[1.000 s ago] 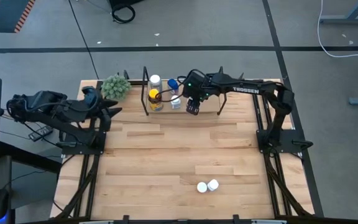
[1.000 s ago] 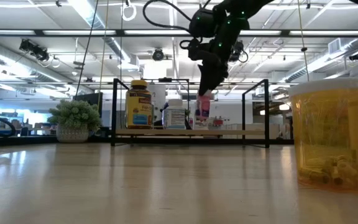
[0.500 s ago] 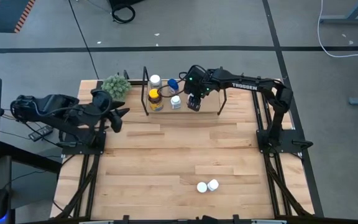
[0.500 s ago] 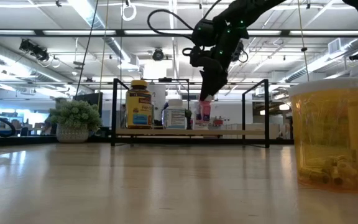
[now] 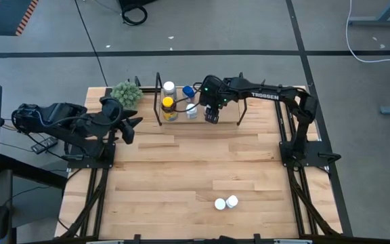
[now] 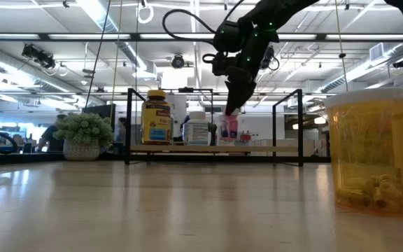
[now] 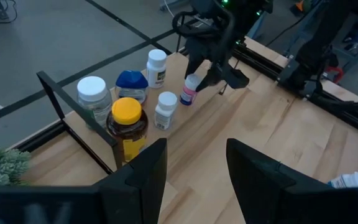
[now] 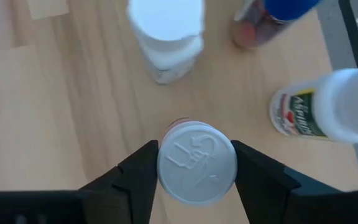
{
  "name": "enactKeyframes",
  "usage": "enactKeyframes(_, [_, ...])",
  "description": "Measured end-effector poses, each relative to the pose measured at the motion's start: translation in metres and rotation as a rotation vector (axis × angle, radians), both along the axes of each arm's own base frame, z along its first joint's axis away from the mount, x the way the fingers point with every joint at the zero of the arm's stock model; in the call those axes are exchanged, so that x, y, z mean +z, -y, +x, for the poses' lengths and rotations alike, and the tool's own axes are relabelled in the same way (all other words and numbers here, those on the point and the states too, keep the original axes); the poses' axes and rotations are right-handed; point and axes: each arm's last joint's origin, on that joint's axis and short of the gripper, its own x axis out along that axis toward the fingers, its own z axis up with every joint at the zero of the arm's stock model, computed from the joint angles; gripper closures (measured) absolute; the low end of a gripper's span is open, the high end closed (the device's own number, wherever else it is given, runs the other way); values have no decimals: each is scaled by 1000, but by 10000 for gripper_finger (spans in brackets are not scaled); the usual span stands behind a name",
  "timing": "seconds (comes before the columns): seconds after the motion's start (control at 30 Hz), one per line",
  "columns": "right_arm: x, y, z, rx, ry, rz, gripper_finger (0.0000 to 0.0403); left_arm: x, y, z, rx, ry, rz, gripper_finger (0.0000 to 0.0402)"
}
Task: Pick and place medicine bottles onto shelf by color
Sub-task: Put the pink medicine bottle on the shelf, then put the white and blue medicine bottle on the shelf
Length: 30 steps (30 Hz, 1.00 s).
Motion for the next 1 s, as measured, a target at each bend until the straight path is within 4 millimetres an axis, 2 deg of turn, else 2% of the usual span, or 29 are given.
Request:
enactKeyframes(0.6, [2, 5, 2, -13, 38, -17, 190, 0, 0, 0, -1, 0, -2, 230])
enactKeyframes(1.0, [19, 8, 0, -205, 64, 20, 189, 0, 0, 0, -11, -9, 12, 230])
